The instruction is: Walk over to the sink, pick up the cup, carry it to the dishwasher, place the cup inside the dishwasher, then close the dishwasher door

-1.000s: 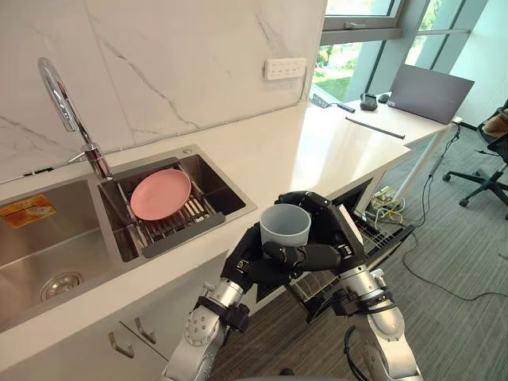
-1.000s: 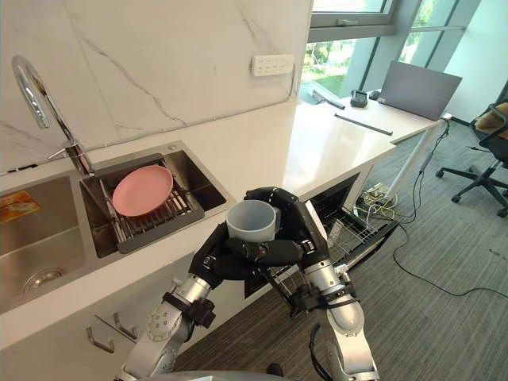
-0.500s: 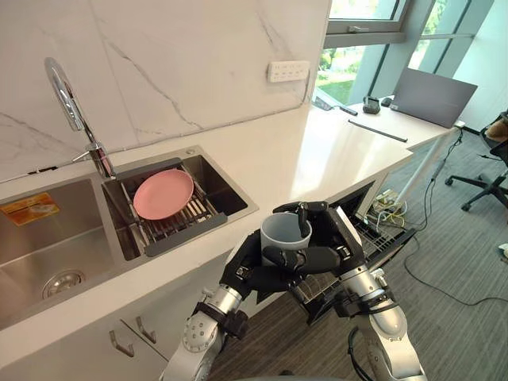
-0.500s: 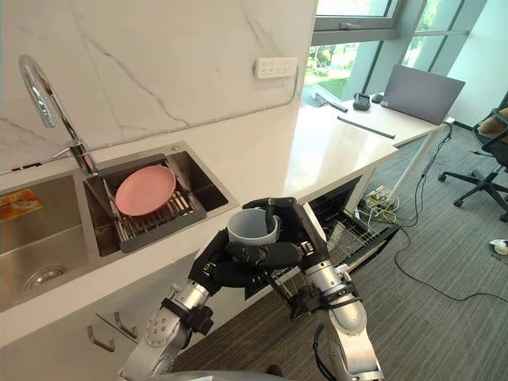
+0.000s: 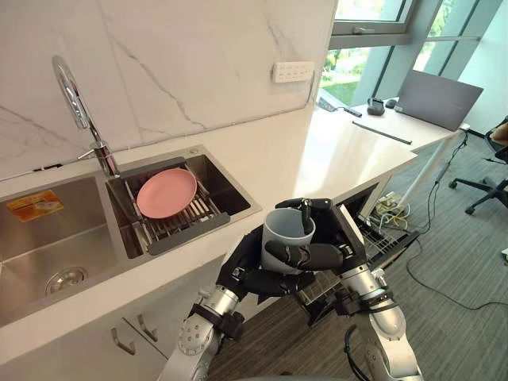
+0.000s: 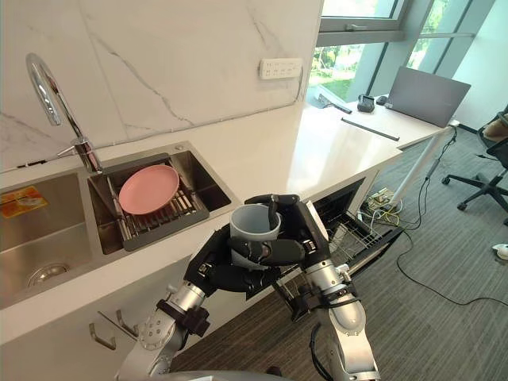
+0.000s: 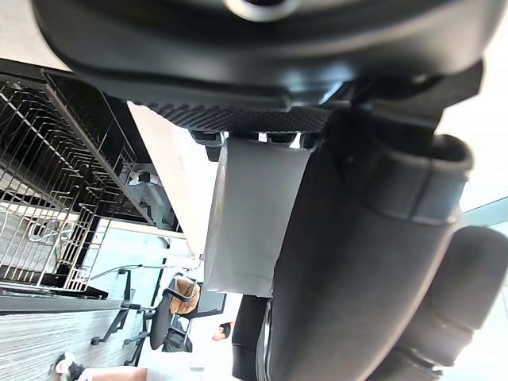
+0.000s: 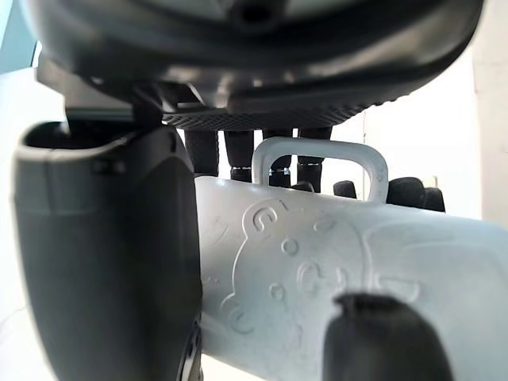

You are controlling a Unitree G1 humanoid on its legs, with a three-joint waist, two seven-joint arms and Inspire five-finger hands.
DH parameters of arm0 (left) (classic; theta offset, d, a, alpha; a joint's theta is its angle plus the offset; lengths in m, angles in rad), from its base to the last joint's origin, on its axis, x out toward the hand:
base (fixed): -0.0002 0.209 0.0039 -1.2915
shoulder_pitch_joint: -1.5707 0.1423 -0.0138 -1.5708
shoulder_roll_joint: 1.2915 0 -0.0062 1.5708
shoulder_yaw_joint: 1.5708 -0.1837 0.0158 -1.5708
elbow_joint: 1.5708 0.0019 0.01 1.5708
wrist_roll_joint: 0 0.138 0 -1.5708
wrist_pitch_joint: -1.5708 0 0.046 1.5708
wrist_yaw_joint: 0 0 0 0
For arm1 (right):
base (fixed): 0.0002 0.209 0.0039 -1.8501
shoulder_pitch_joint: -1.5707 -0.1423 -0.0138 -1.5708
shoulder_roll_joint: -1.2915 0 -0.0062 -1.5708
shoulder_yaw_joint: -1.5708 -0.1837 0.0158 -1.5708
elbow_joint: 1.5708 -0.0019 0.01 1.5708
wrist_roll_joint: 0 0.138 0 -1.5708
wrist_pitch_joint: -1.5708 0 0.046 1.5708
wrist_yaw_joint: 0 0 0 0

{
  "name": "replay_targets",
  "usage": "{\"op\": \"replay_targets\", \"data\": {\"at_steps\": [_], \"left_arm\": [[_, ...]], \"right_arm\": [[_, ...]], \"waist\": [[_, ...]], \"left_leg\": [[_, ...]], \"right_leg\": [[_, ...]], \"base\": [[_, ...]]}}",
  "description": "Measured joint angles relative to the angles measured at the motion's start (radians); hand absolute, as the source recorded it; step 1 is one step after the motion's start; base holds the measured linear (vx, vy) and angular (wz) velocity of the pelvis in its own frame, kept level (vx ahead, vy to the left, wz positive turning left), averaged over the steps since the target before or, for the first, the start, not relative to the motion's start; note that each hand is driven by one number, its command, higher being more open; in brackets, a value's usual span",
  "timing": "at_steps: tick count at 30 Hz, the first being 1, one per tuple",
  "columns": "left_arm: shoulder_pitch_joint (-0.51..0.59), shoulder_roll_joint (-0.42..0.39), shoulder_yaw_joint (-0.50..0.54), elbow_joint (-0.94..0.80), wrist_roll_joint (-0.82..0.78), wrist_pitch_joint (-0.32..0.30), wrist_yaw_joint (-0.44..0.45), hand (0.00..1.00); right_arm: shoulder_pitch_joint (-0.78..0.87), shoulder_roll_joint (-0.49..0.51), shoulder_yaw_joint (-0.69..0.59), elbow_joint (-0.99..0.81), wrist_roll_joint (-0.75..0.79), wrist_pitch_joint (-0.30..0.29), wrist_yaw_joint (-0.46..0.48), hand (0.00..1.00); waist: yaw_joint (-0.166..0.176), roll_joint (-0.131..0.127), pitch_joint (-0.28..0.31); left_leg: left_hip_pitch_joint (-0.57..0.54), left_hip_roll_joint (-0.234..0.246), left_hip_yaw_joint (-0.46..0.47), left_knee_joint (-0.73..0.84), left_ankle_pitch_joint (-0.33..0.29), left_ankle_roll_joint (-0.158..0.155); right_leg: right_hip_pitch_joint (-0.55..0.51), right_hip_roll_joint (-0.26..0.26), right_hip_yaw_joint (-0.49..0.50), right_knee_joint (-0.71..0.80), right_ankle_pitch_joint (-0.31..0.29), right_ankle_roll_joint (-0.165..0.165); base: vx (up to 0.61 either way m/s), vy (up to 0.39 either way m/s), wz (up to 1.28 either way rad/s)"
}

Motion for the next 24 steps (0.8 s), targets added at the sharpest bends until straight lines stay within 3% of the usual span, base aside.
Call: {"op": "replay_targets", "data": {"at_steps": [5, 14, 20, 24], "left_arm": [[0.026, -0.005, 0.047, -0.027, 0.0, 0.0, -0.026, 1.0], [0.068, -0.029, 0.212, -0.027, -0.099, 0.0, -0.024, 1.0], [0.086, -0.032, 0.248, -0.027, -0.138, 0.0, -0.051, 1.0], [0.098, -0.037, 0.241, -0.025, -0.138, 0.028, -0.125, 1.0]], "right_arm": [[0.0, 0.012, -0.122, 0.001, 0.006, -0.003, -0.027, 0.0], [0.001, 0.004, -0.19, 0.001, 0.008, -0.003, -0.048, 0.0], [0.001, 0.004, -0.207, 0.001, 0.008, -0.003, -0.049, 0.0], [0.012, 0.004, -0.238, 0.001, 0.007, -0.003, -0.048, 0.0]], "waist": [[0.005, -0.001, 0.002], [0.005, -0.001, 0.017], [0.01, -0.001, 0.021], [0.008, 0.001, 0.024]], "left_leg": [[0.0, 0.0, -0.003, -0.003, 0.0, 0.0], [0.006, 0.003, -0.003, -0.004, 0.0, 0.0], [0.006, 0.003, -0.004, -0.006, 0.0, 0.0], [0.007, 0.003, -0.003, -0.009, 0.0, 0.0]], "right_leg": [[0.001, -0.001, -0.005, 0.0, -0.003, 0.0], [0.006, 0.002, -0.007, 0.0, -0.004, 0.0], [0.006, 0.001, -0.008, 0.0, -0.003, 0.0], [0.006, 0.002, -0.008, 0.0, -0.004, 0.0]], "base": [[0.0, -0.001, 0.01], [0.0, 0.0, 0.0], [0.0, 0.0, 0.0], [0.0, 0.0, 0.0]]}}
